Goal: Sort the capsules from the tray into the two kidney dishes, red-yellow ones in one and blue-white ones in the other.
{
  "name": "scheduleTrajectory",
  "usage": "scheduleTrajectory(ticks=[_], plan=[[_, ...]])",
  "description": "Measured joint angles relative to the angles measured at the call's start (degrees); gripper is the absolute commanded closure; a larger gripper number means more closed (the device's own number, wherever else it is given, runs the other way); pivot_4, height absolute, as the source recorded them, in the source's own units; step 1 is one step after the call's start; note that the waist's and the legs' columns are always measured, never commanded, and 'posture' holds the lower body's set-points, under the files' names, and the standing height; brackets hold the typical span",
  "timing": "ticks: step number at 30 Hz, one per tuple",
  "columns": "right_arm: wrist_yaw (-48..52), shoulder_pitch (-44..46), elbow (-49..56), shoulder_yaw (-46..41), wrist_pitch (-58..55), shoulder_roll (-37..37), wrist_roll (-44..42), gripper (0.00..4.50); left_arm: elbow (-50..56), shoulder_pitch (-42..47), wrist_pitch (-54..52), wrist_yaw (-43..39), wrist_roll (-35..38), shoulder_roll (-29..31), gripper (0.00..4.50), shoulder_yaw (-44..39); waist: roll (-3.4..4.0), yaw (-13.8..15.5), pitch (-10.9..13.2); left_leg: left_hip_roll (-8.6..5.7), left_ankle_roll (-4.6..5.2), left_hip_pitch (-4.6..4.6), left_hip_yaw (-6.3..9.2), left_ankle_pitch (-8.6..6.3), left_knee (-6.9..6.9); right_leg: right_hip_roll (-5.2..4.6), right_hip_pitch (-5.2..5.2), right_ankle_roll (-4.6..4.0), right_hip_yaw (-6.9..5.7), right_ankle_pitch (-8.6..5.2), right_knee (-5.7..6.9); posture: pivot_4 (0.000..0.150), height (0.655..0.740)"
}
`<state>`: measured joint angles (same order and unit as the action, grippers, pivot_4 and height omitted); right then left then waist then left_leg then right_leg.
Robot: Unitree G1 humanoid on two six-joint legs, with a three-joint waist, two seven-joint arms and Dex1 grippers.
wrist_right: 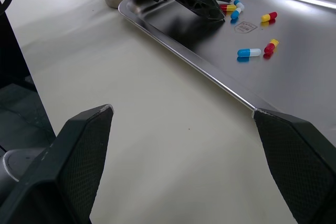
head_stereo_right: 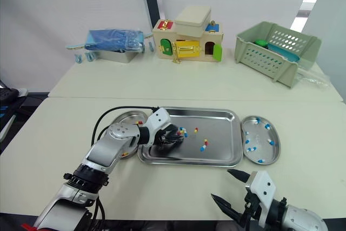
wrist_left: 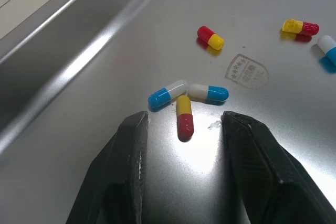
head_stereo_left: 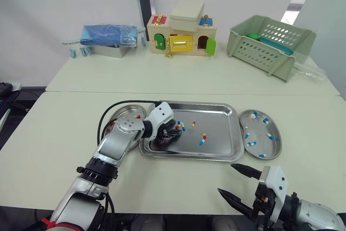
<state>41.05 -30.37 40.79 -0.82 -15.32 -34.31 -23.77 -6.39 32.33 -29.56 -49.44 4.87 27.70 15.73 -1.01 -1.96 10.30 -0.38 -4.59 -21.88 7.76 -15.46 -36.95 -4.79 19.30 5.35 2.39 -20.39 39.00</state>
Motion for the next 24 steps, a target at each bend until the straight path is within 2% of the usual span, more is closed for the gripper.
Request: scheduleTrajectory(ticks=[5, 8, 12, 24], plan=[[-0.1, 0.1, 0.0, 0.3, 0.0, 0.4, 0.0, 0.00, 0.0, 0.0, -0.1, -0.1, -0.2, 0.0, 2.19, 0.0, 0.00, 0.0, 0.0, 0.00, 0.00, 0.00, 0.00, 0.00, 0.00, 0.00, 0.00, 0.00, 0.00, 0.00, 0.00, 0.150, 0.7400], [-0.1, 0.1, 0.0, 0.4, 0.0, 0.5, 0.0, 0.00, 0.0, 0.0, -0.1, -0.3, -0.2, -0.1, 2.80, 0.0, 0.00, 0.0, 0.0, 0.00, 0.00, 0.00, 0.00, 0.00, 0.00, 0.00, 0.00, 0.00, 0.00, 0.00, 0.00, 0.150, 0.7400], [-0.1, 0.1, 0.0, 0.4, 0.0, 0.5, 0.0, 0.00, 0.0, 0.1, -0.2, -0.4, -0.2, -0.4, 4.03, 0.1, 0.00, 0.0, 0.0, 0.00, 0.00, 0.00, 0.00, 0.00, 0.00, 0.00, 0.00, 0.00, 0.00, 0.00, 0.00, 0.150, 0.7400], [-0.1, 0.0, 0.0, 0.4, 0.0, 0.5, 0.1, 0.00, 0.0, 0.4, -0.5, -0.8, -0.7, -0.4, 4.03, 0.2, 0.00, 0.0, 0.0, 0.00, 0.00, 0.00, 0.00, 0.00, 0.00, 0.00, 0.00, 0.00, 0.00, 0.00, 0.00, 0.150, 0.7400]])
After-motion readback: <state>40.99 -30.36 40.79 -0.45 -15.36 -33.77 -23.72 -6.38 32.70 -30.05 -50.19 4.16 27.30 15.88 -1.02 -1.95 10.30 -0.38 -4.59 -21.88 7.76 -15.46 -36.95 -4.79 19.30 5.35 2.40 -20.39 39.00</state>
